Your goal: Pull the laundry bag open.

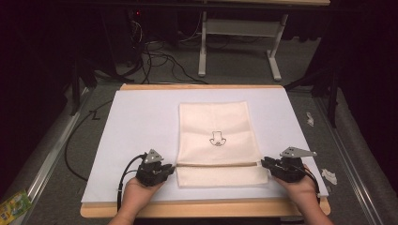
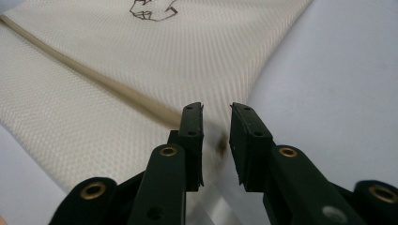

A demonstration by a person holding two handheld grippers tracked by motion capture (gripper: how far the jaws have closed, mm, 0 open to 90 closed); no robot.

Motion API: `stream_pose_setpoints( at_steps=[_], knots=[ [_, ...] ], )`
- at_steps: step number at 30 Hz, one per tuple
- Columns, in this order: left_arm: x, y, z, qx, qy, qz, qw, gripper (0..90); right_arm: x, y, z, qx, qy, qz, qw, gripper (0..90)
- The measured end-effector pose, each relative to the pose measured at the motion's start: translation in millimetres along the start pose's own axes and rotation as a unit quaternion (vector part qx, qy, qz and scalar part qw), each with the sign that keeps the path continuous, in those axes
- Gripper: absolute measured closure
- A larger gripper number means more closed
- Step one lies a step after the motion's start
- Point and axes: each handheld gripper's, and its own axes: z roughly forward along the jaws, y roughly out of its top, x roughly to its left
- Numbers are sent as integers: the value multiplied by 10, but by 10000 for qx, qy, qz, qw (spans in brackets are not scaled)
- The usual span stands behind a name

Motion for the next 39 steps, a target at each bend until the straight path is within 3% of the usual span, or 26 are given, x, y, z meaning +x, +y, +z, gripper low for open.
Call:
stream_pose_setpoints(
  at_steps=[4, 10, 13, 17, 19, 22, 23, 24, 28, 30, 34, 39],
  knots=[
    [-2, 20, -42, -146, -3, 7, 9999, 683, 13, 24, -26, -84, 54, 43, 9999, 673],
    [39, 40, -164, -642, 343, 120, 9973, 515, 24, 77, -79, -417, 113, -43, 9991, 521],
    [98, 38, -262, -997, 654, 119, 9928, 437, 0, 90, -100, -538, -26, -75, 9985, 399],
    [203, 23, -376, -1256, 1019, 35, 9868, 355, -103, 79, -158, -681, -403, 13, 9969, 260],
    [262, 7, -437, -1350, 1205, -28, 9835, 322, -185, 63, -214, -813, -593, 75, 9949, 222],
    [334, -17, -538, -1437, 1575, 51, 9770, 239, -374, 26, -334, -999, -850, 254, 9910, 177],
    [357, -25, -567, -1464, 1659, 71, 9752, 239, -374, 26, -334, -999, -850, 254, 9910, 177],
    [394, -41, -612, -1534, 1754, 18, 9725, 223, -403, 17, -356, -1023, -891, 311, 9903, 177],
    [496, -75, -689, -1689, 1794, -373, 9684, 160, -515, -23, -430, -1188, -1052, 483, 9862, 174],
    [496, -72, -686, -1704, 1796, -381, 9681, 158, -521, -19, -411, -1154, -1093, 466, 9862, 173],
    [471, -74, -653, -1577, 1812, -277, 9703, 156, -494, -8, -374, -1077, -1124, 309, 9873, 173],
    [486, -110, -668, -1539, 1887, -267, 9695, 153, -499, 8, -361, -1106, -1116, 310, 9871, 173]
  ],
)
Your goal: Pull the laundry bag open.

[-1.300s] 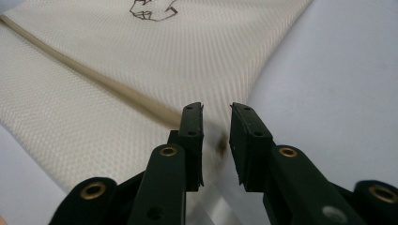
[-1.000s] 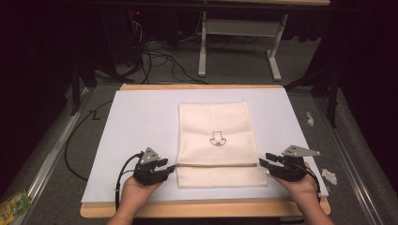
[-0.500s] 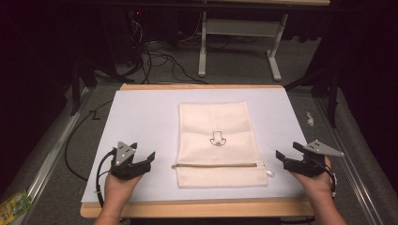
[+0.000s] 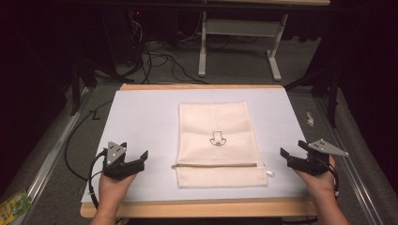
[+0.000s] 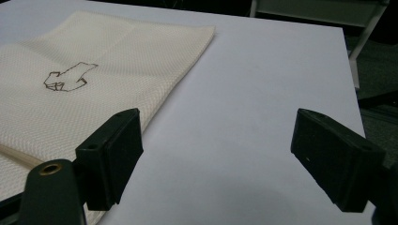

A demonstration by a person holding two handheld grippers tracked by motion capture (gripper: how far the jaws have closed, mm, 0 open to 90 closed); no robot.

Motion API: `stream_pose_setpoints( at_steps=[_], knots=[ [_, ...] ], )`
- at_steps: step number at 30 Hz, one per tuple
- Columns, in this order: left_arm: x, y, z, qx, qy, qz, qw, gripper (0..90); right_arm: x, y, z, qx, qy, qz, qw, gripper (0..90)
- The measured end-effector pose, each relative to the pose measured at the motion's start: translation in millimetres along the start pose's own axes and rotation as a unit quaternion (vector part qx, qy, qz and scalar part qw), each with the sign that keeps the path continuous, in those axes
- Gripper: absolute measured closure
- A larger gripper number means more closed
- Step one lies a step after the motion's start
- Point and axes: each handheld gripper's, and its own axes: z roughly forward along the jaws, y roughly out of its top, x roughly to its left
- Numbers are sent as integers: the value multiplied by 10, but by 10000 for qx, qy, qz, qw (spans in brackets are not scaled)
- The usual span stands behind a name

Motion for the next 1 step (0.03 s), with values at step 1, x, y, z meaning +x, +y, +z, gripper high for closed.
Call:
stream_pose_setpoints(
  at_steps=[1],
  knots=[
    [11, -11, -5, 25, 17, -6, 10000, 147, 1, 6, 10, -1, 5, 19, 10000, 172]
  ],
)
